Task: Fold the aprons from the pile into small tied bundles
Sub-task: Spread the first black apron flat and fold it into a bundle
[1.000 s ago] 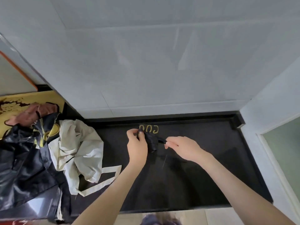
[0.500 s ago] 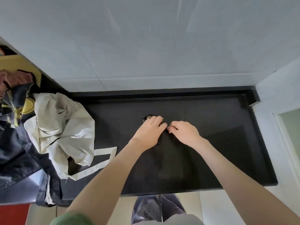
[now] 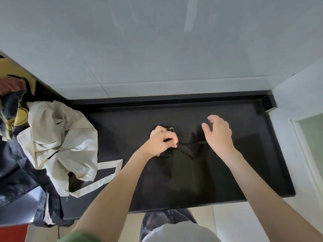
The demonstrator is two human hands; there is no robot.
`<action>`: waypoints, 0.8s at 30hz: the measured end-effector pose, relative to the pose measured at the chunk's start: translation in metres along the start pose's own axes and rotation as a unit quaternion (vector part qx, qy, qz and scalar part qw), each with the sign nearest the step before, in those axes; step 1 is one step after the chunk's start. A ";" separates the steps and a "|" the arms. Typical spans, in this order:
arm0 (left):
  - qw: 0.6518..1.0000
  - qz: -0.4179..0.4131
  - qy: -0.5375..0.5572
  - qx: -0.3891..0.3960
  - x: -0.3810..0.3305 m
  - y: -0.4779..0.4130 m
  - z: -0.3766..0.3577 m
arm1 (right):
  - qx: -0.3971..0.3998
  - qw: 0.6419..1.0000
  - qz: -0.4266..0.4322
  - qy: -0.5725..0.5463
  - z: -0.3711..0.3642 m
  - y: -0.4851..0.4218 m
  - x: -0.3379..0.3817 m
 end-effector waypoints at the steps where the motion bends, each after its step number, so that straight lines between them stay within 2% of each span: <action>1: 0.999 0.007 0.036 -0.005 -0.001 0.000 0.002 | -0.022 0.999 0.015 -0.025 0.000 0.006 0.003; 2: 0.998 0.010 0.059 -0.013 -0.001 -0.001 0.003 | -0.027 0.998 0.038 -0.044 -0.002 0.013 0.006; 4: 0.995 0.025 0.096 -0.034 -0.002 0.000 0.006 | 0.018 0.995 0.091 -0.033 -0.016 0.030 0.011; 7: 0.980 0.067 0.169 -0.075 -0.001 0.001 0.008 | 0.105 0.986 0.105 0.071 -0.048 0.046 0.008; 12: 0.990 0.074 0.085 -0.090 -0.004 -0.002 0.005 | 0.082 0.978 0.104 0.162 -0.066 0.060 0.005; 14: 0.994 0.064 0.046 -0.079 -0.005 -0.004 0.003 | 0.151 0.980 0.075 0.105 -0.061 0.060 0.006; 16: 0.997 0.044 0.009 -0.059 -0.006 -0.005 0.001 | 0.266 0.963 0.034 -0.028 -0.052 0.059 0.011; 17: 0.998 0.031 -0.013 -0.045 -0.004 -0.005 0.000 | 0.289 0.952 0.038 -0.089 -0.045 0.058 0.016; 20: 0.998 0.004 -0.060 -0.006 0.000 -0.005 -0.002 | 0.242 0.943 0.067 -0.217 -0.022 0.046 0.033; 24: 1.000 -0.004 -0.017 0.011 -0.004 -0.003 -0.001 | 0.191 0.933 0.059 -0.300 -0.011 0.033 0.043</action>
Point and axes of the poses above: each hand's wrist, its own y-axis away from the middle knuckle, its own z-axis out of the back of the hand, x = y × z, the point moved 3 cm from there along -y, towards the middle knuckle, and after that the axes turned 9 degrees about -z, right-handed, at the moved point
